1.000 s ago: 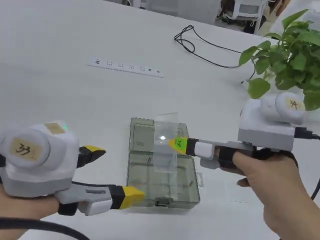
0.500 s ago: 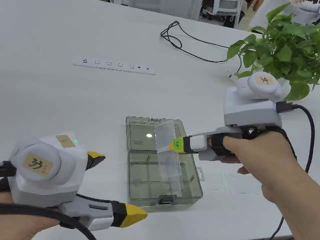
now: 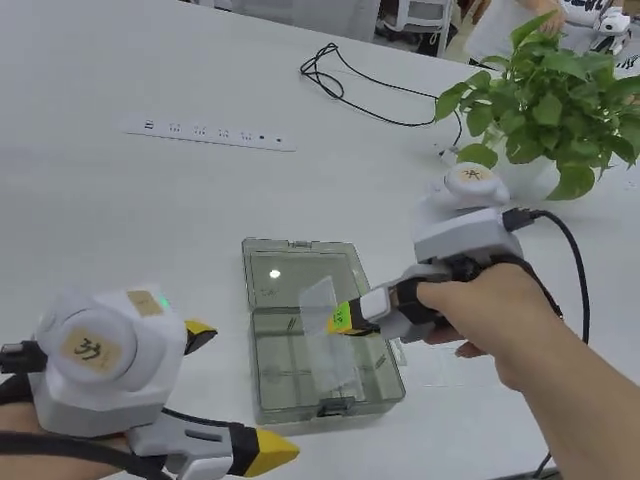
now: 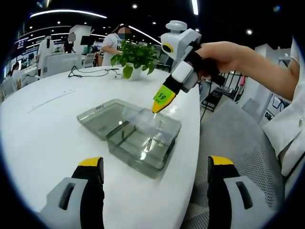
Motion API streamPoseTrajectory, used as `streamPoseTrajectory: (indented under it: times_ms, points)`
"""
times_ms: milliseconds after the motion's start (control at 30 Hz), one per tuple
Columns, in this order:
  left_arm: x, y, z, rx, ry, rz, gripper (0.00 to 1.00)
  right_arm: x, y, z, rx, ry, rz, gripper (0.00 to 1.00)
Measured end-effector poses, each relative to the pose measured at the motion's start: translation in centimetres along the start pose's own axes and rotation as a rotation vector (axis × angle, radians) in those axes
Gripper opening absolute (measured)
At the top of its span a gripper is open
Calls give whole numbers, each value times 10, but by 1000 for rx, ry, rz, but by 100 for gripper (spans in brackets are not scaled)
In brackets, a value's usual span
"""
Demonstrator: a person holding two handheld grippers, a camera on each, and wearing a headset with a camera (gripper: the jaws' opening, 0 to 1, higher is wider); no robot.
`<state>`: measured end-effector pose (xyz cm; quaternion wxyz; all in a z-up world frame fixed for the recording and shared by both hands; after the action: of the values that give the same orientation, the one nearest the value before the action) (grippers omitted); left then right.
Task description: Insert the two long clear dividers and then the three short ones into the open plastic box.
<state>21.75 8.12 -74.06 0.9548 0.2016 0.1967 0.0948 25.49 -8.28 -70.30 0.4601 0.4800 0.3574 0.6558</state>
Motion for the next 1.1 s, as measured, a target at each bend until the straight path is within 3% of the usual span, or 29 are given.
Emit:
streamPoseTrajectory:
  times_ms: [233, 567, 1100]
  points:
    - [0, -3, 0, -11, 7, -12, 92, -4, -11, 1, 42, -5, -10, 6]
    - [2, -3, -2, -14, 24, -11, 92, -6, -22, -2, 45, -20, -22, 6]
    - [0, -5, -2, -13, 36, -13, 91, -5, -29, -3, 34, 26, -51, 6]
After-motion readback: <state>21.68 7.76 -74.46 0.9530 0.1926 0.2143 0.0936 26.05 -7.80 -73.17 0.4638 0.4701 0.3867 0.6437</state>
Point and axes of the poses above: the centre of the closed fingertips' face, and the gripper's own axes: y roughly backward along the fingers, x roughly to its left, z roughly out of its top, the point moved 7 cm from there along y, roughly backward along the fingers, and after that the axes turned 10 degrees about -z, right-handed, at the moved point
